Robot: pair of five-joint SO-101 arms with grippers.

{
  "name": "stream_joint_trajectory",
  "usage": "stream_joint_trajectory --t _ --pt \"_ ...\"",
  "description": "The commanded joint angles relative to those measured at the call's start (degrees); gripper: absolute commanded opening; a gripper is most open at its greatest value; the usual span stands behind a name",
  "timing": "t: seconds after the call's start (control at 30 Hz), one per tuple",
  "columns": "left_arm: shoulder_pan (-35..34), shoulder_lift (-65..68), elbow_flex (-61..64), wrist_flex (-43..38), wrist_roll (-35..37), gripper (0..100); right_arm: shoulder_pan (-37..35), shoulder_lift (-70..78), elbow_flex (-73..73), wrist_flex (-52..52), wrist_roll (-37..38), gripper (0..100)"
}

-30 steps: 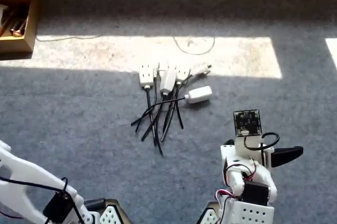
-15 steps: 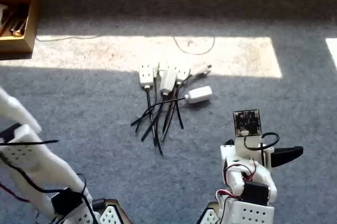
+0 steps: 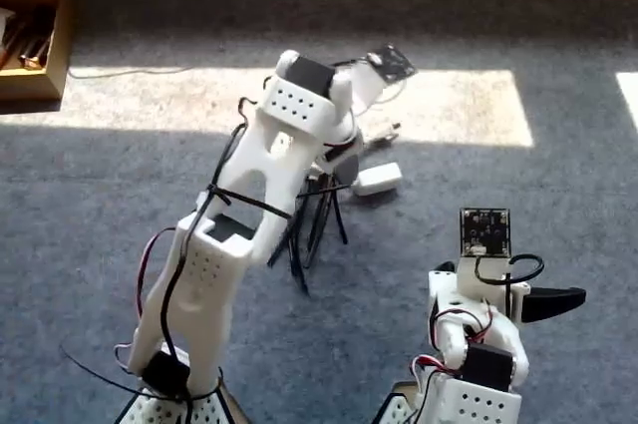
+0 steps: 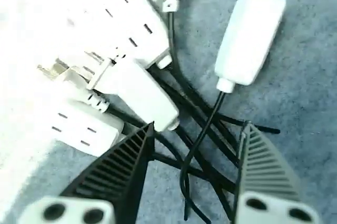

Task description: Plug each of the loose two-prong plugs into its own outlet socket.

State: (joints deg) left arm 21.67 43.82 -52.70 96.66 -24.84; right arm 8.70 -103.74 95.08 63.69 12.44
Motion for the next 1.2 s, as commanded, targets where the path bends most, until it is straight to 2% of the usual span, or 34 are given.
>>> stream_joint_trajectory --t 0.0,0.1,0.3,0.43,0.67,0.9,1.1,1.17 --pt "1.19 -0.66 0.04 -0.88 -0.44 26 0.31 -0.48 5.58 -1.1 -0.35 68.9" --pt "-1.01 -0.48 0.04 -2.9 -0.35 26 0.22 -0.48 5.58 -1.1 -0.35 68.9" --pt "-11.3 -0.04 0.31 -8.79 0.35 26 0.13 -0.48 5.58 -1.1 -0.35 68.8" --pt "-16.31 0.75 0.4 -10.99 5.63 26 0.13 -0.48 5.58 -1.1 -0.26 68.8" --pt "-15.16 9.27 0.04 -11.34 9.41 26 0.13 -0.48 5.58 -1.1 -0.26 68.8" --pt "-14.9 10.68 0.04 -11.16 13.19 25 0.13 -0.57 5.58 -1.1 -0.26 68.8" --pt "-16.84 10.77 0.31 -11.25 13.1 7 0.13 -0.66 5.58 -1.1 -0.26 68.8" --pt "-17.01 11.21 0.4 -10.99 13.1 4 0.13 -0.66 5.58 -1.1 -0.26 68.8"
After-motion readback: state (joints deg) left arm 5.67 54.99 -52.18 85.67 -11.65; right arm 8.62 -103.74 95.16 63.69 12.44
